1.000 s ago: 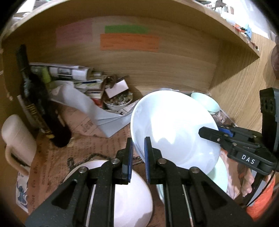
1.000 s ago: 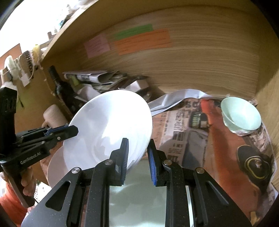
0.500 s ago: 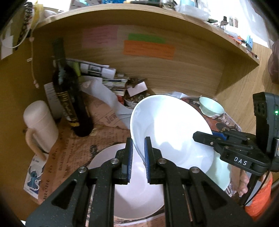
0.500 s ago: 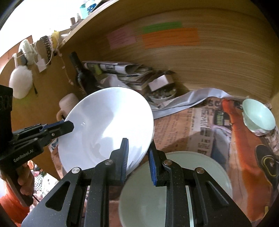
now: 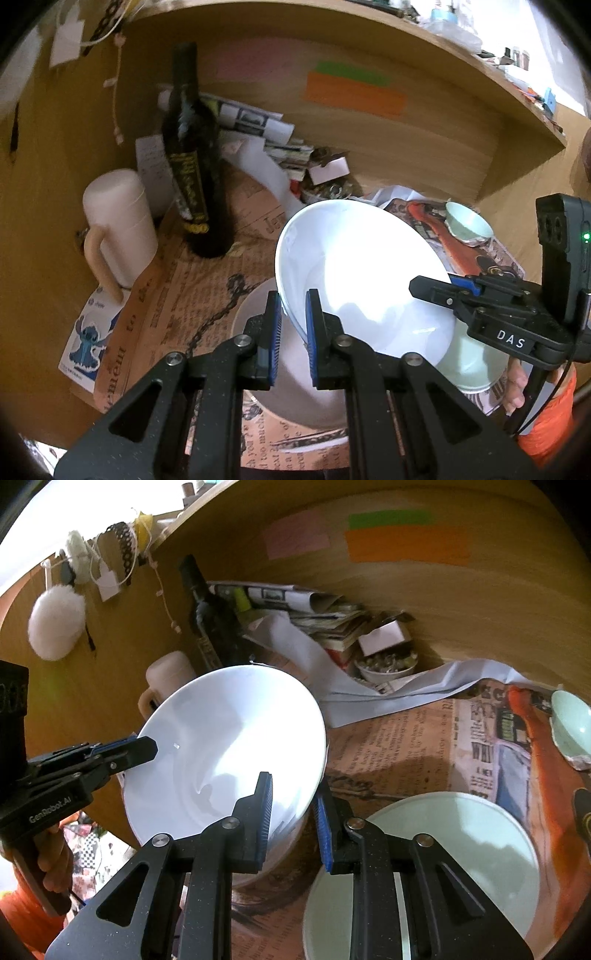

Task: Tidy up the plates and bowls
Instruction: 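Lower the white dotted bowl into the pale pink bowl and open the right gripper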

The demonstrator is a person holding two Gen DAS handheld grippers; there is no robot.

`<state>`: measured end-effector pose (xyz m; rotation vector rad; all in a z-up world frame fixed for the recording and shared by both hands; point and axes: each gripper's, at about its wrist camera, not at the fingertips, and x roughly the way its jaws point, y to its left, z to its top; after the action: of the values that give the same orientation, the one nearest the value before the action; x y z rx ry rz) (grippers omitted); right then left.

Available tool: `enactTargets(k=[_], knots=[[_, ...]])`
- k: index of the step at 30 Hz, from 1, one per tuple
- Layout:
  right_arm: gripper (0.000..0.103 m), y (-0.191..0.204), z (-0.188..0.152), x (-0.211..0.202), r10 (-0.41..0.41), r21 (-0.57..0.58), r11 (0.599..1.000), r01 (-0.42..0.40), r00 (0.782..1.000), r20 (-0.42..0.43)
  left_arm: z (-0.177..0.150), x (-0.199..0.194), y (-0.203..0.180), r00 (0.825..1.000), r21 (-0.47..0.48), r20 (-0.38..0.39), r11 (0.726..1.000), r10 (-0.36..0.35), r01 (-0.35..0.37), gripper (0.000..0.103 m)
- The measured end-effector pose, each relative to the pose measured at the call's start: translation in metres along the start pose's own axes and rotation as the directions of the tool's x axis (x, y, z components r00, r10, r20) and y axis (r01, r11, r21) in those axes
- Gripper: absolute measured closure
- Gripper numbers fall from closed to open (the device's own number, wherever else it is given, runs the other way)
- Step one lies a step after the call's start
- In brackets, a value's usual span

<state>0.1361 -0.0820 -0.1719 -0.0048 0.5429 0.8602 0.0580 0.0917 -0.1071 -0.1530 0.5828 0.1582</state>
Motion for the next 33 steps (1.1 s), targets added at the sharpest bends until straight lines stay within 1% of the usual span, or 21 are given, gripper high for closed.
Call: enactTargets(k=[8,12,20,24,33], knots=[[0.083,0.009,-0.007,0.018,0.015,-0.013,1.000,-0.016,0.999,-0.050,-0.018,0.007,0.015,0.999,-0.035,-0.040,0.999,0.013,-0.015,0.092],[0.083,0.012,-0.010,0.025,0.006,-0.027,1.000,-0.008,0.998,-0.070,-0.023,0.011,0.020,0.998,-0.043,-0.057,0.999,0.019,-0.021,0.092],[0.083,0.016,-0.012,0.031,-0.004,-0.046,0.999,0.000,0.995,-0.095,-0.032,0.018,0.020,0.996,-0.015,-0.072,0.998,0.054,-0.055,0.092],[0.083,0.018,-0.012,0.035,-0.021,-0.070,0.997,0.013,0.993,-0.114,-0.034,0.023,0.021,0.994,-0.007,-0.091,0.998,0.057,-0.057,0.092],[0.081,0.021,-0.014,0.041,-0.035,-0.101,0.995,0.021,0.990,-0.135,-0.037,0.024,0.019,0.992,0.038,-0.084,0.995,0.093,-0.090,0.092]])
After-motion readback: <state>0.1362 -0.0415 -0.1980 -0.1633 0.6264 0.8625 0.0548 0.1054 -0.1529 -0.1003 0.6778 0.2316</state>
